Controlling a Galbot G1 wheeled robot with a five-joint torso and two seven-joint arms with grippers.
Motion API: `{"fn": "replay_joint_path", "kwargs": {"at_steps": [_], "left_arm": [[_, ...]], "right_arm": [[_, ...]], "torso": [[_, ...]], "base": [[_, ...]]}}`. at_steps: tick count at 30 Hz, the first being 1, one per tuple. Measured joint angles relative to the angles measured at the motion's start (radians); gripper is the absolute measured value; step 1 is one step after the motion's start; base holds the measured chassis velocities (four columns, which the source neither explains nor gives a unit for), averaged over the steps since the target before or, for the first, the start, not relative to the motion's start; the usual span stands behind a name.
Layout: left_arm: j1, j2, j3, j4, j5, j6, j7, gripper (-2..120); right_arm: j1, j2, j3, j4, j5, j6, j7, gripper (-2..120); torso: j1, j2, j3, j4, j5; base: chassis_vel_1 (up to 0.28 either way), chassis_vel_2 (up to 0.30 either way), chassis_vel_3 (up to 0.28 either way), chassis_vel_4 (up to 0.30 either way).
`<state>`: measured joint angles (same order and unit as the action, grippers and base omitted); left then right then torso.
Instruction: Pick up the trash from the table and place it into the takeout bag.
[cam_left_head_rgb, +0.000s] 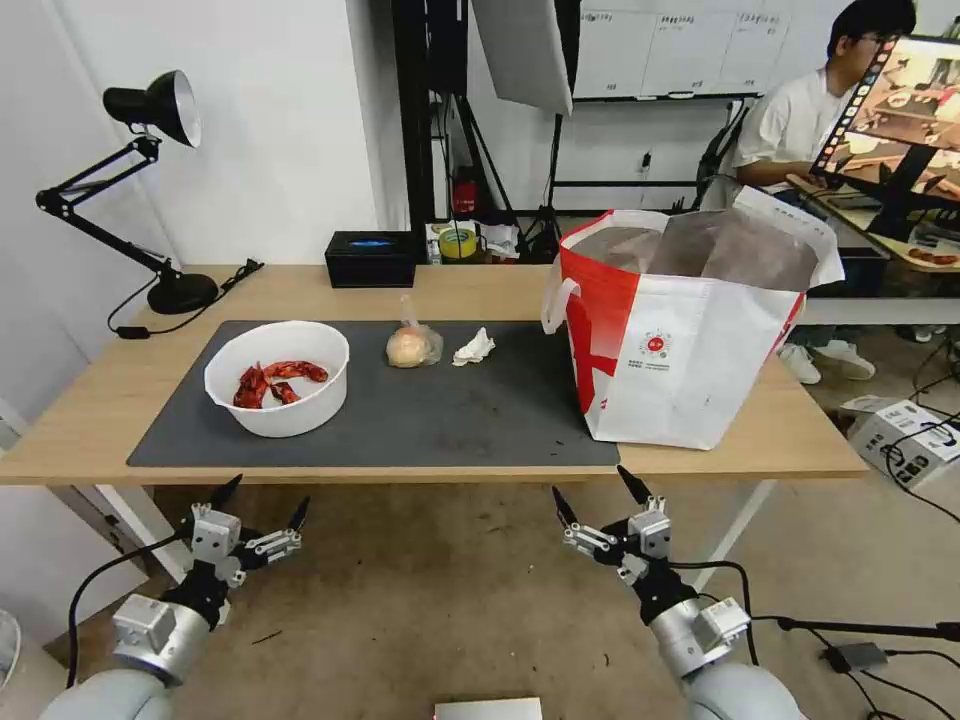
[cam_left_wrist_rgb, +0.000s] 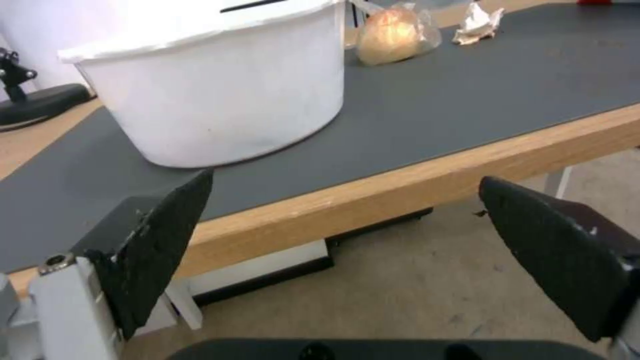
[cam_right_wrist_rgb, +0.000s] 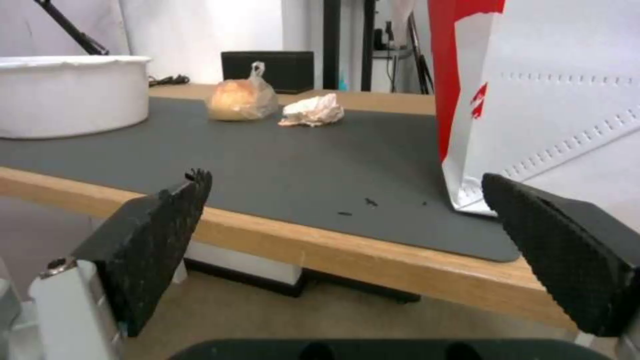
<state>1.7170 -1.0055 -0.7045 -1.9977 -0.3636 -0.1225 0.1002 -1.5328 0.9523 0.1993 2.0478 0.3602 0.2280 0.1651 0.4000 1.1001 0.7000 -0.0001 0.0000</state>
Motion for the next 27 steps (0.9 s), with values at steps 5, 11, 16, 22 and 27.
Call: {"fn": "replay_joint_path", "kwargs": {"at_steps": [5, 11, 16, 22, 27], "left_arm": [[0.002, -0.002, 0.001, -0.001, 0.000, -0.001, 0.000, 100], [0.002, -0.003, 0.001, -0.003, 0.000, -0.004, 0.000, 100], [-0.004, -0.001, 0.005, -0.003, 0.000, -0.004, -0.002, 100], [-0.005, -0.003, 0.009, -0.003, 0.000, -0.004, -0.003, 100], [-0.008, -0.003, 0.011, 0.001, 0.000, -0.004, -0.004, 100]], "right_arm": [[0.033, -0.019, -0.013, 0.018, 0.018, -0.016, 0.001, 100], [0.114, -0.042, -0.049, 0.036, 0.050, -0.050, 0.007, 100], [0.198, -0.066, -0.105, 0.042, 0.083, -0.091, 0.012, 100], [0.269, -0.091, -0.149, 0.042, 0.112, -0.123, -0.002, 100], [0.332, -0.115, -0.190, 0.033, 0.138, -0.150, -0.008, 100]], "torso": [[0.000, 0.000, 0.000, 0.0000, 0.0000], [0.000, 0.000, 0.000, 0.0001, 0.0000], [0.000, 0.000, 0.000, 0.0001, 0.0000], [0.000, 0.000, 0.000, 0.0000, 0.0000], [0.000, 0.000, 0.000, 0.0000, -0.0002]], "base": [[0.000, 0.000, 0.000, 0.000], [0.000, 0.000, 0.000, 0.000], [0.000, 0.000, 0.000, 0.000], [0.000, 0.000, 0.000, 0.000], [0.000, 0.000, 0.000, 0.000]]}}
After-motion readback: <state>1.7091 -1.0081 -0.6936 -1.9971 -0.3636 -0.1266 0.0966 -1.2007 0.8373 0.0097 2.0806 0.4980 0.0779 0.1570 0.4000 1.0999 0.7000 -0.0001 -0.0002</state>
